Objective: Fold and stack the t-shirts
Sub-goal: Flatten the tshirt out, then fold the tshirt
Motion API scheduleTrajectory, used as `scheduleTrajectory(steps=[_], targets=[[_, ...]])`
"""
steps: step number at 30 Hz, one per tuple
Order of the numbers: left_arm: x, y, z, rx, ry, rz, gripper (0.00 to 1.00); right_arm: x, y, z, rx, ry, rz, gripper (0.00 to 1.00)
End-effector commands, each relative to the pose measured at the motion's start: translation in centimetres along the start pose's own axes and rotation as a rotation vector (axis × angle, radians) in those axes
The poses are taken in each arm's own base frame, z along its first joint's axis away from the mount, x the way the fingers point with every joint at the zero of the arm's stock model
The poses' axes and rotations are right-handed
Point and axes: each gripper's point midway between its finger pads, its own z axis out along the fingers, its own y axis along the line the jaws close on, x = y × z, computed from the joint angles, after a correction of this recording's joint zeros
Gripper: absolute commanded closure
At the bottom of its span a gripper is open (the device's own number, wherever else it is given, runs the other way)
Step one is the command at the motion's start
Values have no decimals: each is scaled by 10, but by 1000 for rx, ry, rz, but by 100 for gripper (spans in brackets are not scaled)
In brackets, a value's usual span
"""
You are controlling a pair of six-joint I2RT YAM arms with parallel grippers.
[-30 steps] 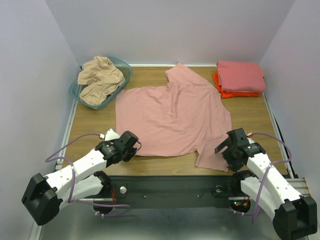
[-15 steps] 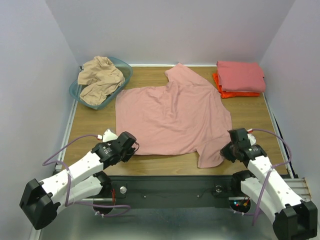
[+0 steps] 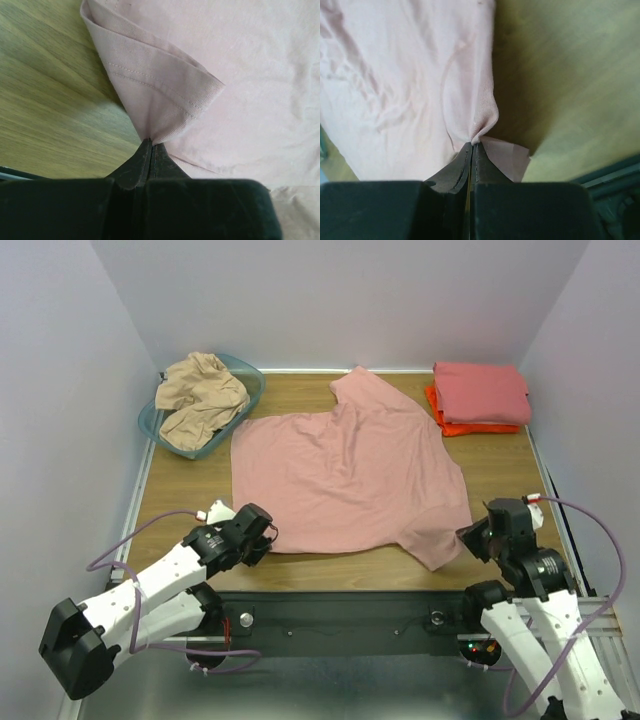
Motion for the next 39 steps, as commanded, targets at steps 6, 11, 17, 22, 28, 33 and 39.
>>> scheduleTrajectory(steps=[6,11,17,22,28,33,39], targets=[[13,2,-12,17,76,-11,100,-31,-22,-70,92,-93,52,99],[12,8,-22,12,76,-13,100,-21,-28,-64,87,-71,60,100],[5,1,-30,37,52,-24,100,-22,-19,-54,72,-67,29,100],[-9,-18,-33,62,-17,-8,100,-24,0,-32,29,-65,-11,100],[-27,-33,-27,40,-119,-13,100,-41,20,-9,44,-116,-60,100],[-49,-57,-29,72,-212,-25,100,-53,42,9,29,-152,-54,100],[-80,-73,-10,29,-257,15,100,-66,71,31,-39,-206,-5,100]])
